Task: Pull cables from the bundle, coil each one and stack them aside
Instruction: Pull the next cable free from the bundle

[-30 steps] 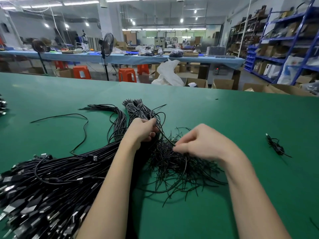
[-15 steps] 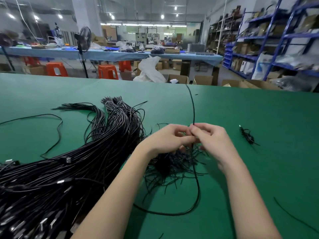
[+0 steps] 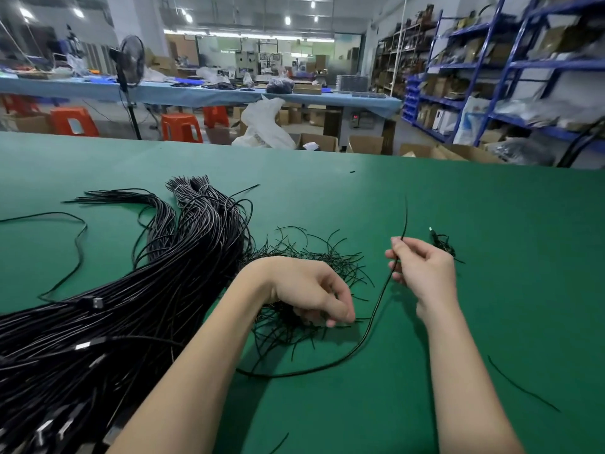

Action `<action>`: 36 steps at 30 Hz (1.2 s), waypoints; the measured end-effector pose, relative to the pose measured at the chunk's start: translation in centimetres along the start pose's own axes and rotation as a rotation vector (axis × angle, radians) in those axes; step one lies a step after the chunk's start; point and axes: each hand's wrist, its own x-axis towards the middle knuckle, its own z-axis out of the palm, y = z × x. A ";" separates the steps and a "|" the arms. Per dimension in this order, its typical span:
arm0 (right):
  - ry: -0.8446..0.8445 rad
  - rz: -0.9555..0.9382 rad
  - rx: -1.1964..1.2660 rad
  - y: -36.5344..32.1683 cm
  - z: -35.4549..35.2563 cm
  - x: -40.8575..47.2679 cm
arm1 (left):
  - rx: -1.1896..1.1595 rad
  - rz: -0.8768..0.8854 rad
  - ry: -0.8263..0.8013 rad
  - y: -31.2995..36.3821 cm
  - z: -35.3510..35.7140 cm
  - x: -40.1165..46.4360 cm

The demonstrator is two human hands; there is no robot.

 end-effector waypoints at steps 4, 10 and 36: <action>0.020 0.025 0.137 -0.4 0.1 0.4 | 0.089 -0.042 -0.110 0.6 0.6 0.3; -0.120 0.151 0.183 -1.0 0.5 0.3 | -0.066 0.088 0.150 0.5 1.5 1.9; -0.111 -0.230 -0.294 -0.3 -0.6 -2.0 | -0.749 0.219 0.477 0.4 0.3 1.9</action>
